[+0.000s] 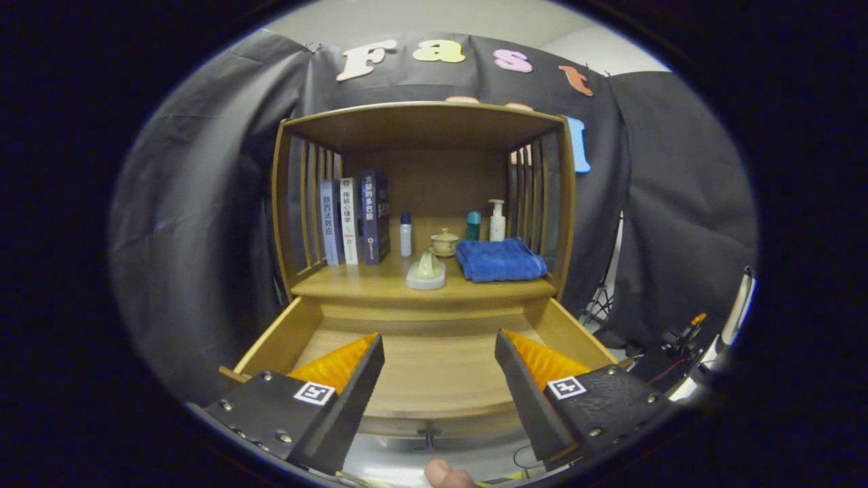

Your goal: Pull open the drawer, take out the items inside it, and place them on the countertop above the cabinet.

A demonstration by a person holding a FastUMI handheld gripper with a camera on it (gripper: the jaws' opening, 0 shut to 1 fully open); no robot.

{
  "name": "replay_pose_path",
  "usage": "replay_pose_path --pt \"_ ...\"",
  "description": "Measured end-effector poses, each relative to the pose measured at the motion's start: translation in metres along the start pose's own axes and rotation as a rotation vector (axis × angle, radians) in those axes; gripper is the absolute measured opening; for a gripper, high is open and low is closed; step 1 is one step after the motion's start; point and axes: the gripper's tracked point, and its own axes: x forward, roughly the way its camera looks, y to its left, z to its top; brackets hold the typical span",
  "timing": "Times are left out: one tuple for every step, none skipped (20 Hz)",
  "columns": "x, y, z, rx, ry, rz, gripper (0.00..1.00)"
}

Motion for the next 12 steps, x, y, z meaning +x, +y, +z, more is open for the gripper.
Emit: replay_pose_path --pt "-0.004 0.003 -0.010 0.005 -0.007 0.013 0.98" --pt "-0.008 0.005 -0.021 0.006 -0.019 0.028 0.98" --pt "-0.011 0.004 -0.030 0.008 -0.030 0.030 0.98" --pt "-0.014 0.002 -0.039 0.008 -0.038 0.025 0.98" --pt "-0.019 0.002 -0.046 0.011 -0.055 0.024 0.98" --pt "-0.021 0.004 -0.052 0.021 -0.066 0.023 0.98" --pt "-0.024 0.007 -0.059 0.028 -0.072 0.034 0.98" --pt "-0.026 0.013 -0.068 0.028 -0.071 0.048 0.98" --pt "-0.026 0.017 -0.075 0.019 -0.068 0.059 0.98" --pt "-0.024 0.019 -0.083 0.008 -0.061 0.057 0.98" --pt "-0.022 0.019 -0.090 -0.004 -0.047 0.053 0.98" --pt "-0.020 0.020 -0.098 -0.007 -0.036 0.050 0.98"
